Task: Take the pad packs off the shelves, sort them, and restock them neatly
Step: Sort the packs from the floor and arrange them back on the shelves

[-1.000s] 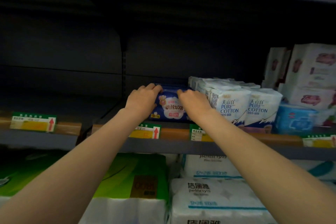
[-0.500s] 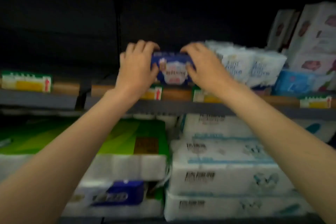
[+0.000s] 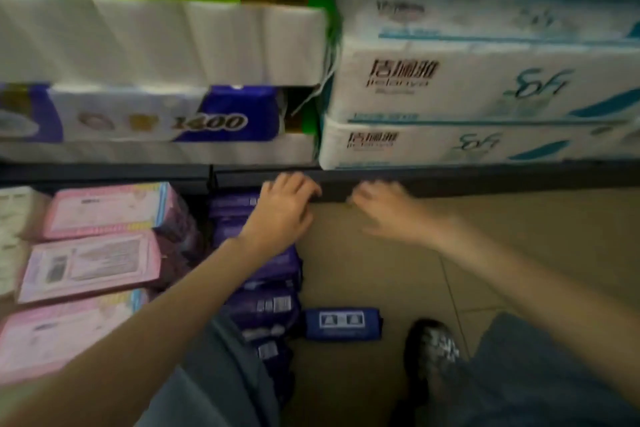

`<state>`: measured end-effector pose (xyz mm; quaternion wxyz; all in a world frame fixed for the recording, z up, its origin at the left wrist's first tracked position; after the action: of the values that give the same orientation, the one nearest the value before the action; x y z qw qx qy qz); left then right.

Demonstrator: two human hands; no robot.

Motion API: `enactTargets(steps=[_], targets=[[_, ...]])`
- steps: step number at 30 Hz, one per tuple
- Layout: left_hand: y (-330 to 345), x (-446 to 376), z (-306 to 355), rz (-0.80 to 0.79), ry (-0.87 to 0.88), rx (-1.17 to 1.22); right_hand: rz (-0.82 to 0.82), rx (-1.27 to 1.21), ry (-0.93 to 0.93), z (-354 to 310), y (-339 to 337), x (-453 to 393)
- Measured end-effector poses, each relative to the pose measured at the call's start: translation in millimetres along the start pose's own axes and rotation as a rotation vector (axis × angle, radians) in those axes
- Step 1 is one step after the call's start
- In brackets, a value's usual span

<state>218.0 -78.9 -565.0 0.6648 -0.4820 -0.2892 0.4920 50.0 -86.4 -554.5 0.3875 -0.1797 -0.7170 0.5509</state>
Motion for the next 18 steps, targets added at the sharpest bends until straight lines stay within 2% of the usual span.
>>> enactTargets(steps=[2,4,7,10,12,14,16,18], targets=[[41.1,21.1,-11.1,-0.147,-0.022,-0.069,-0.298,-0.102,-0.033,-25.2,71.6,2.1],[64.0,38.0,-22.3,-0.249,-0.077,-0.097,-0.443,-0.172,-0.059,-51.0,128.9,-0.8],[78.3,48.2,-38.4,-0.33,-0.172,-0.089,-0.561,-0.095,-0.071,-82.4,189.9,-10.5],[77.7,47.0,-42.7,-0.274,-0.204,-0.023,-0.569,-0.104,-0.012,-90.9,214.9,-18.9],[80.9,44.7,-44.5,-0.291,-0.217,0.019,-0.534,-0.218,0.047,-75.8,206.8,-24.6],[82.7,41.5,-39.5,-0.369,-0.226,0.133,-0.511,-0.404,0.117,-50.7,171.6,-25.2],[80.2,33.9,-30.9,-0.48,-0.259,0.363,-0.491,-0.64,0.147,-25.8,118.7,-25.5],[63.3,21.7,-19.7,-0.587,-0.327,0.615,-0.447,-0.744,0.101,-7.6,55.7,-24.1]])
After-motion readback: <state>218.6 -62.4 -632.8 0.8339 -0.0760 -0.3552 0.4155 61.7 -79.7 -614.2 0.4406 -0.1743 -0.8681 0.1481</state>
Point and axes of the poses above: each hand's wrist, its own x-axis away from the middle knuckle, its own y-axis out of the palm, z = x × y, the point moved 4 cm from there along -x, towards the middle knuckle, and after that the axes turned 9 degrees about -y, right-handed, at the moved point
